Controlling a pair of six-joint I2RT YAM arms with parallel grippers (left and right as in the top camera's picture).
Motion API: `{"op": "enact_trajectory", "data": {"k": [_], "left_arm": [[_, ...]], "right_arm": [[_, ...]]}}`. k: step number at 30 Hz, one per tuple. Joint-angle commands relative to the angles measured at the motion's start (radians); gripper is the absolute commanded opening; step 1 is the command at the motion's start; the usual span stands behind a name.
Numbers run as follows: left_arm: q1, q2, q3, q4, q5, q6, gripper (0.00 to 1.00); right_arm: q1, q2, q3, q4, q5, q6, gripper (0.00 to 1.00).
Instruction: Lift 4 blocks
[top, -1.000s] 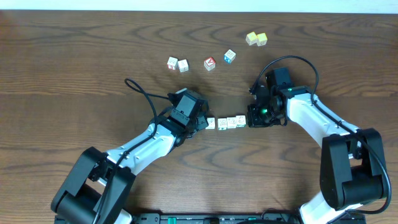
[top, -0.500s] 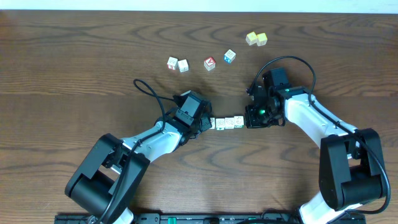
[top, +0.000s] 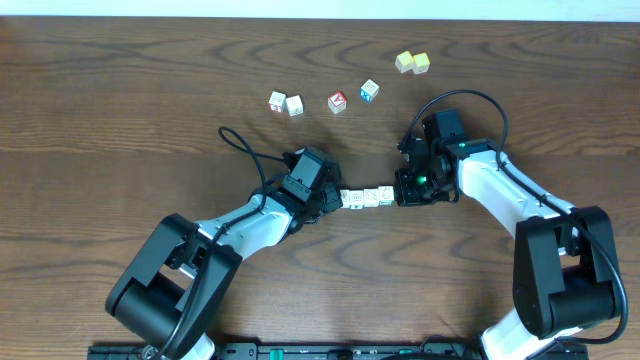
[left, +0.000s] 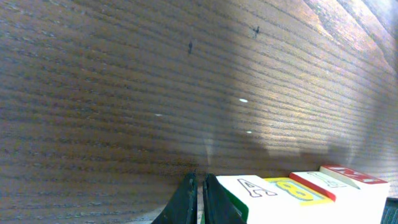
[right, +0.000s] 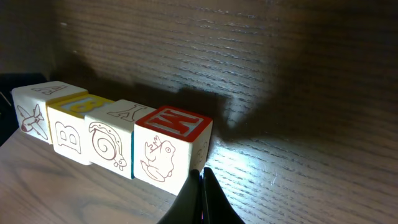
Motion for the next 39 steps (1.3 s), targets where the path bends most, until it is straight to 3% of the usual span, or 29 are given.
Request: {"op": "enact_trajectory", "data": {"k": [1,10,17,22,31,34,39], "left_arm": [[-0.003,0.016,-0.006,0.006,0.023,0.023,0.07],[0.02,-0.008,-0.006,-0.043,-0.004,0.06,0.07],[0.064,-0.027,-0.006,-0.089,-0.032,0.077,0.07],[0.067,-0.027,-0.006,-0.131,-0.143,0.053,0.07],[0.067,-0.027,-0.006,-0.2,-0.299,0.009,0.08],[0.071,-0.027,-0.007,-0.222,-0.33,-0.051,0.07],[0.07,-0.027,-0.007,-0.221,-0.33,-0.051,0.08]], "right_arm": [[0.007,0.001,0.005,-0.001,0.005,0.008,0.01],[0.006,-0.019,0.093,-0.161,0.187,0.019,0.01],[0.035,-0.025,0.161,-0.339,0.04,0.02,0.01],[0.117,-0.024,0.129,-0.312,0.012,0.15,0.01],[0.271,-0.023,0.08,-0.244,0.207,0.464,0.01],[0.304,-0.023,0.053,-0.193,0.21,0.488,0.01],[0.332,-0.023,0.01,-0.112,0.244,0.522,0.01]]}}
